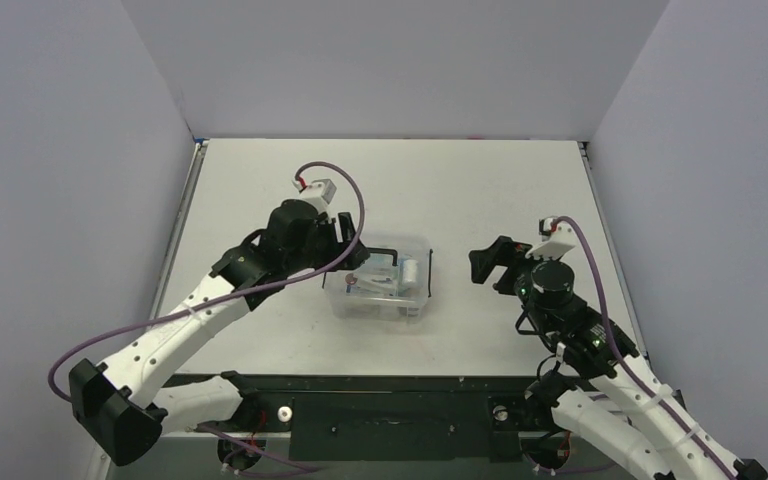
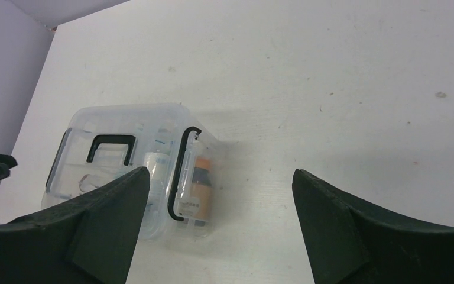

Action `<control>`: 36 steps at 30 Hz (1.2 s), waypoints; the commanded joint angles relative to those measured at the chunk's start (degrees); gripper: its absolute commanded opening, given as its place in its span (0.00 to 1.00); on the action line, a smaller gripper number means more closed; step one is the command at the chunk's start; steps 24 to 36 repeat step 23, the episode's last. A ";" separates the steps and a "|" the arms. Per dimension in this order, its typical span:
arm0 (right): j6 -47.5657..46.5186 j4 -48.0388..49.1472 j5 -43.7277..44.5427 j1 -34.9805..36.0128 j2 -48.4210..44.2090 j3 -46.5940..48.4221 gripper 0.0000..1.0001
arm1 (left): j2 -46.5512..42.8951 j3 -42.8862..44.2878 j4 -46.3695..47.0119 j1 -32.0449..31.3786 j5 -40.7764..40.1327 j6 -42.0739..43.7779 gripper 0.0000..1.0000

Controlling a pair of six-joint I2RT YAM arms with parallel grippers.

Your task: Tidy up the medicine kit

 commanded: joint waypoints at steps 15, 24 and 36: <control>5.07 -11.98 10.60 -0.17 -10.93 -1.32 0.89 | -21.48 -3.82 -13.69 0.43 -20.55 3.69 0.62; 4.34 -13.03 11.29 -0.28 -13.46 -1.94 0.89 | -25.79 -5.89 -14.76 0.47 -22.60 3.42 0.64; 4.34 -13.03 11.29 -0.28 -13.46 -1.94 0.89 | -25.79 -5.89 -14.76 0.47 -22.60 3.42 0.64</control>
